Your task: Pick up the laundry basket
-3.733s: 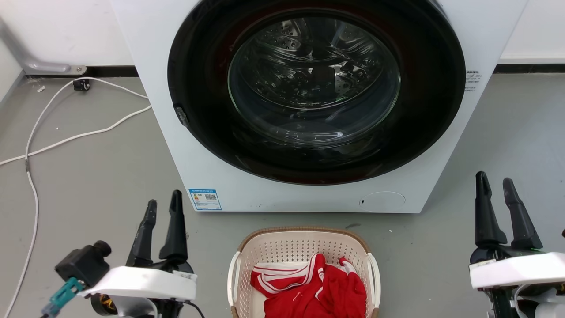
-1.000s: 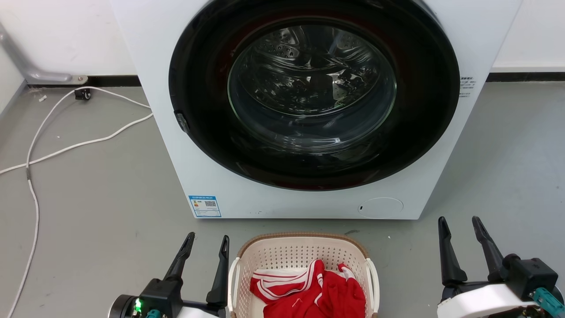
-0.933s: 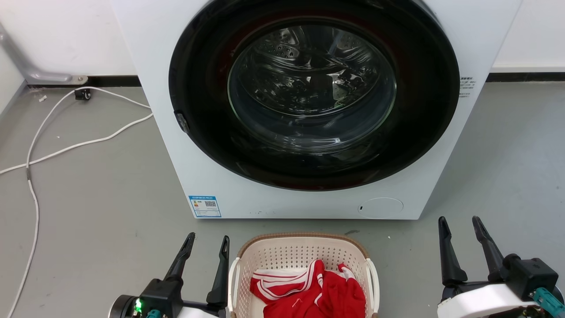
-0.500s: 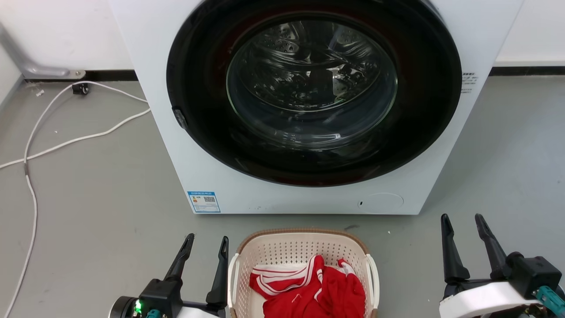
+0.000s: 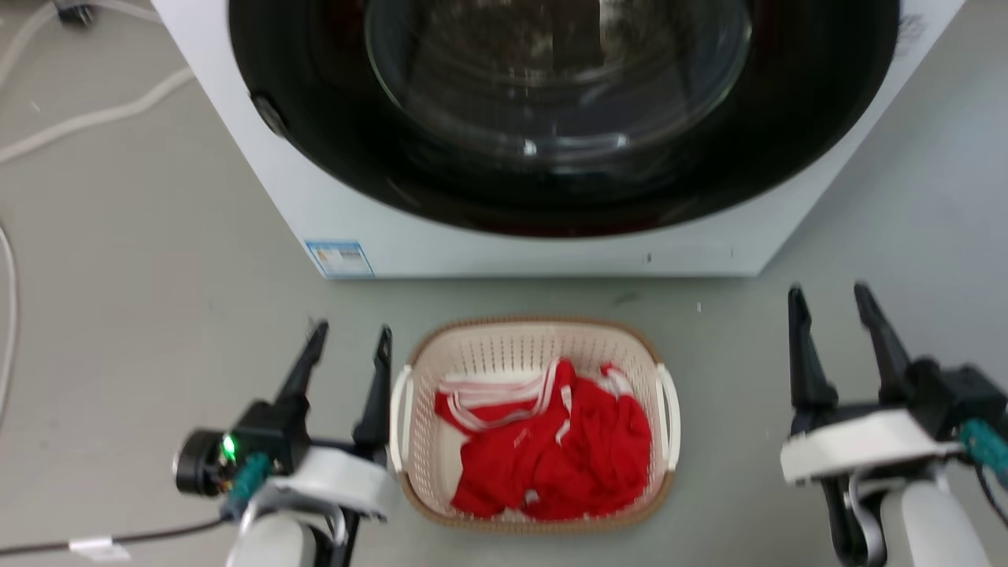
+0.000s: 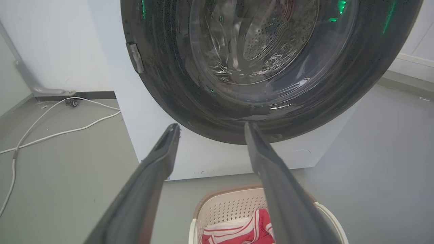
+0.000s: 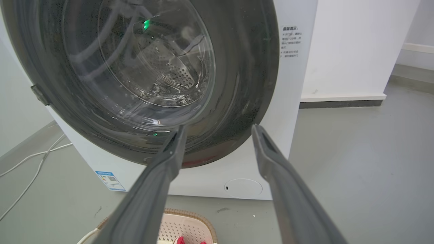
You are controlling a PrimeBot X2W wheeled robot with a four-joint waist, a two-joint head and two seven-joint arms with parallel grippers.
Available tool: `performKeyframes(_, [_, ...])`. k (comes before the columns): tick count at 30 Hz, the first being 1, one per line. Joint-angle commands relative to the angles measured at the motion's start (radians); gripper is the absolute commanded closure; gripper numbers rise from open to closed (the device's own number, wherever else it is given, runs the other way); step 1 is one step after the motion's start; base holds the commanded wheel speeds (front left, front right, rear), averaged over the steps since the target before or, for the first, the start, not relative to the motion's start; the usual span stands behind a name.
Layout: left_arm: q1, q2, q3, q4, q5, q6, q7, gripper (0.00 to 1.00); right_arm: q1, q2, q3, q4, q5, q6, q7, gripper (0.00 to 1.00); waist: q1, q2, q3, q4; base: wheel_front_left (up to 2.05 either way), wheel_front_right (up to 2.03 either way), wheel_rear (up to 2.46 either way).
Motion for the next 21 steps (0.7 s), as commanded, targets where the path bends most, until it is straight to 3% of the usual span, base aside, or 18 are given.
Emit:
performKeyframes(1, [-0.032,0.009,0.007,0.01,0.004,-0.005,-0.002,0.0,-0.036,0.0,0.001,0.004,-0.004,0.0,-0.003,0.0,0.0,0.0,0.106,-0.012,0.0,0.0,0.0])
performKeyframes(11, [-0.268,0.071,0.016,0.226,-0.007,-0.034,-0.002,0.0,-0.255,0.001,0.072,0.17,0.002,0.0,0.029,0.0,0.0,0.0,0.336,-0.046,0.0,0.0,0.0])
performKeyframes(21, [-0.483,0.14,-0.069,0.568,-0.063,-0.042,0.0,0.0,-0.451,0.0,0.13,0.523,0.052,0.0,0.046,0.0,0.0,0.0,0.488,-0.068,0.0,0.0,0.0])
